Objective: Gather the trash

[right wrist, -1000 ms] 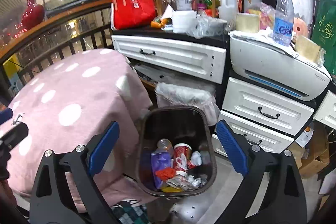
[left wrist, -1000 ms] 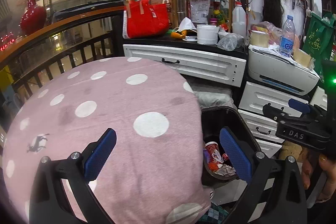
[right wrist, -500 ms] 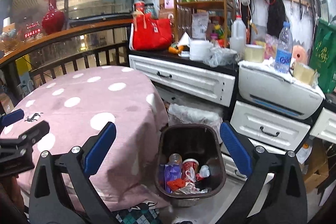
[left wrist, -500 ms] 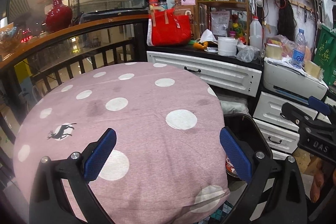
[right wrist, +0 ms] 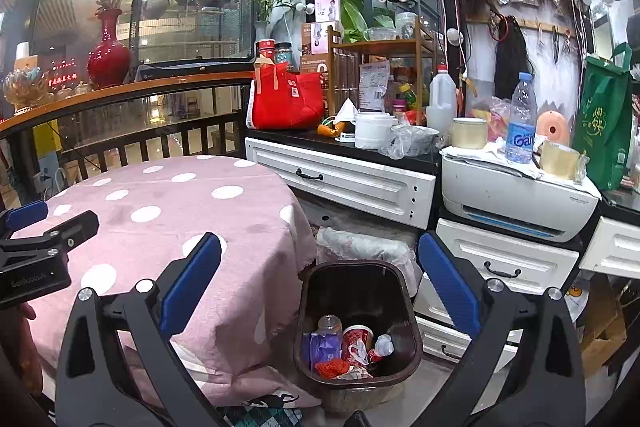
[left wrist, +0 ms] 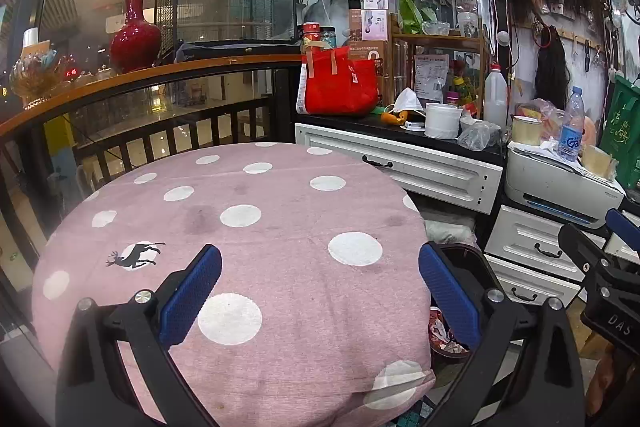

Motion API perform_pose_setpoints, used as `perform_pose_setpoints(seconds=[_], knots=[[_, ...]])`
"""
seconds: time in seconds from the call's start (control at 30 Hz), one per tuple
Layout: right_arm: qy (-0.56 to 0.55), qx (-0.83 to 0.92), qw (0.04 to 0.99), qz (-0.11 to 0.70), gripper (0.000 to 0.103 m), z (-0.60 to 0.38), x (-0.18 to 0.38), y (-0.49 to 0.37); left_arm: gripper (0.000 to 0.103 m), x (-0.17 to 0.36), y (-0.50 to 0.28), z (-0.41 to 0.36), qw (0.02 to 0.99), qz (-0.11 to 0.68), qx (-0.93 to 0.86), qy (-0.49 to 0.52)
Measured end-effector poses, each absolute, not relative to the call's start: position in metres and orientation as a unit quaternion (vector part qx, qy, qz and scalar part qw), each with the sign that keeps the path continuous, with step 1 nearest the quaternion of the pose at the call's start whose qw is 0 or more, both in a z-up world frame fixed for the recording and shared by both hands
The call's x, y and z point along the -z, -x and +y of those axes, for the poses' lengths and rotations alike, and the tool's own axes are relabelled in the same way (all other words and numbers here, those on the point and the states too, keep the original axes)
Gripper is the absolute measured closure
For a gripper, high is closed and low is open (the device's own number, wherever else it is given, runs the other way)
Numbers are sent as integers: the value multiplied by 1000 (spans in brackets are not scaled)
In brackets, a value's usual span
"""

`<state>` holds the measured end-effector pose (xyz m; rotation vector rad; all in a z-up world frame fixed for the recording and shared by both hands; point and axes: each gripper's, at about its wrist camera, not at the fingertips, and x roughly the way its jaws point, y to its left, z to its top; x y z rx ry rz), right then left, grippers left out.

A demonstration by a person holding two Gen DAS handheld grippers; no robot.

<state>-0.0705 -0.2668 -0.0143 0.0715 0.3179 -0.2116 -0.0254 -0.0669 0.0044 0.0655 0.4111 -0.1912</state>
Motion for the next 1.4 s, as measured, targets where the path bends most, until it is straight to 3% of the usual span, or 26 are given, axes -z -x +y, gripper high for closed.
perform_pose_setpoints(seconds=[1.4], knots=[[-46, 107, 979, 169, 6, -269, 19, 69, 5, 3, 23, -61, 972, 212, 92, -31]])
